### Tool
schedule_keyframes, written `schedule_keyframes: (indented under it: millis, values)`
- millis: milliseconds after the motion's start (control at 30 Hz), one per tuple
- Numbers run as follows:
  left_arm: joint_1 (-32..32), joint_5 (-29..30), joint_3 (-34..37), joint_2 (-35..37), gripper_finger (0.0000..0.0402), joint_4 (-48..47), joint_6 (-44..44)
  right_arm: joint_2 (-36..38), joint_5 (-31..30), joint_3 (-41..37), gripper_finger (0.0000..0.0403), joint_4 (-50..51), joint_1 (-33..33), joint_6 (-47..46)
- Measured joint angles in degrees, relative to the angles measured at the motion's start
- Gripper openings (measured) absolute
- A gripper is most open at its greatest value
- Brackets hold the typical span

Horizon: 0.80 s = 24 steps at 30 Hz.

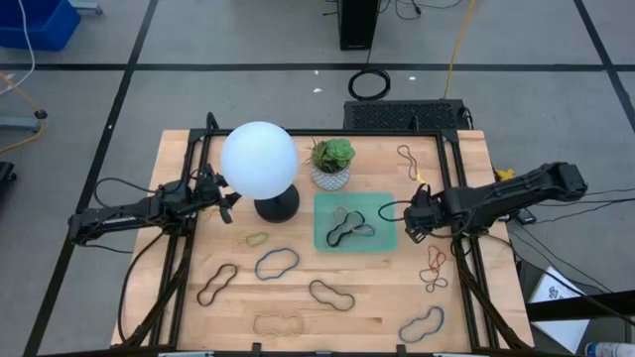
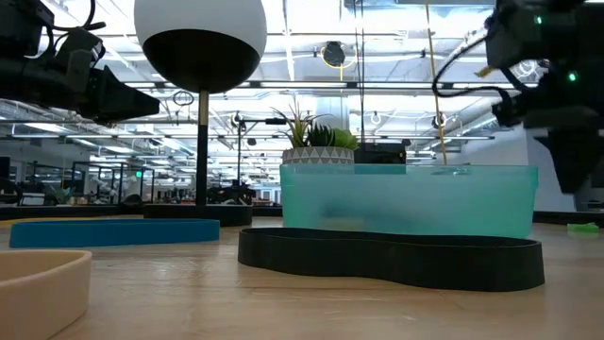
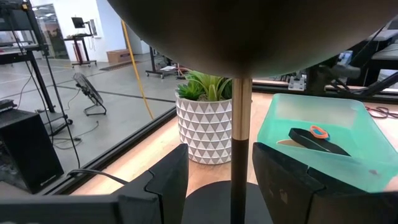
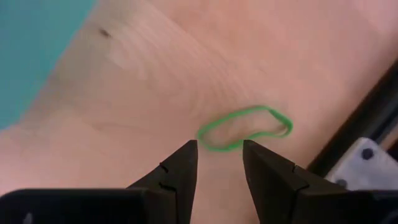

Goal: Pick and place rubber bands into bin
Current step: Put the top green rubber band into the blue bin

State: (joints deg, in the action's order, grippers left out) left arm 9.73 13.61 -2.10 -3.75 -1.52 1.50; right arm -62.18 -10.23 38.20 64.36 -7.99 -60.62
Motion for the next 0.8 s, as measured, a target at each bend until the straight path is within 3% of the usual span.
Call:
schedule_keyframes:
  millis: [167,400,800]
  values:
    - [0.0,0.0,0.01,0.02,0.0186,0.0,-0.02,0.01,4.36,-5.72,0.0125,-8.02,0.02,0.7]
    - [-0.01,0.0,-0.01,0.02,0.0186,0.0,-0.11,0.17,4.51,-11.77,0.0125,-16.61,0.0,1.24]
    - [0.0,0.0,0.0,0.02,0.0186,0.02,-0.24,0.14,5.65,-13.29,0.0125,-18.43,0.02,2.72]
